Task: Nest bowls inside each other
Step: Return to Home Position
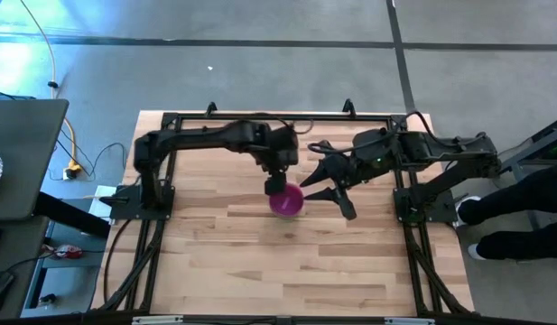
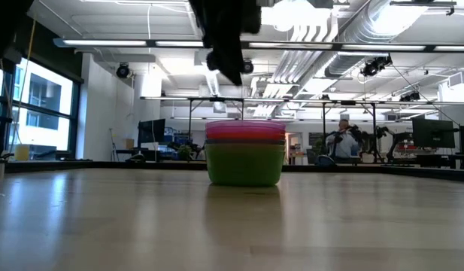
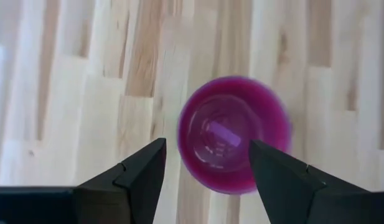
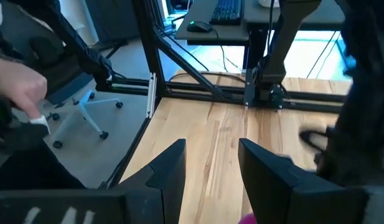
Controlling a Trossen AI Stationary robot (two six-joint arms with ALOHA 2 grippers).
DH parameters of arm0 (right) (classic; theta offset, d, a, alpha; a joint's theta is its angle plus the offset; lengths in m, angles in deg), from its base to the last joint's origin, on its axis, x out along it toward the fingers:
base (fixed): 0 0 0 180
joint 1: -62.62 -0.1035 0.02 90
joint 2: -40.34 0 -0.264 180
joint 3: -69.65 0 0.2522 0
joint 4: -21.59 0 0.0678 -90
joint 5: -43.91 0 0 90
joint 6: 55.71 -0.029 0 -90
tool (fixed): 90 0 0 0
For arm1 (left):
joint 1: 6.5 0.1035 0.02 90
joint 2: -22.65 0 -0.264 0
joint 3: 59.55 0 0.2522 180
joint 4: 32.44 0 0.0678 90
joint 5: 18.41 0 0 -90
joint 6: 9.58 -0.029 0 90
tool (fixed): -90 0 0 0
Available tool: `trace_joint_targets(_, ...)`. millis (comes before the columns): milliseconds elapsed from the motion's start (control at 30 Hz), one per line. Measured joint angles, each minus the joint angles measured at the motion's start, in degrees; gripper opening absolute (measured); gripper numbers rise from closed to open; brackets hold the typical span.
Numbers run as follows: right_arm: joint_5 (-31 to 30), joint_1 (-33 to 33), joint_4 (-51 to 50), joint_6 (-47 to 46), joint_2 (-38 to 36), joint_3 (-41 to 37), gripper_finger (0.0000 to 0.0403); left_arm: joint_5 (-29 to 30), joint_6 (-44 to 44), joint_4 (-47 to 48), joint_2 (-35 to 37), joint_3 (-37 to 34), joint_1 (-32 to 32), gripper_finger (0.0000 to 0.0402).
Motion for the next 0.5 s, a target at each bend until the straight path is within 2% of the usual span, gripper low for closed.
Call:
trace_joint_targets(200,-0.7,0.0,0.5,1.1,-2.2,0.0,0.0140,-0.2,-1.9,-0.7,7.9,0.0,-0.3,0.0220)
trace_joint_targets(500,-5.1,0.0,0.7,4.8,-6.4,0.0,0.0140,-0.4,-5.6,-4.8,18.9,0.0,-1.7,0.0216)
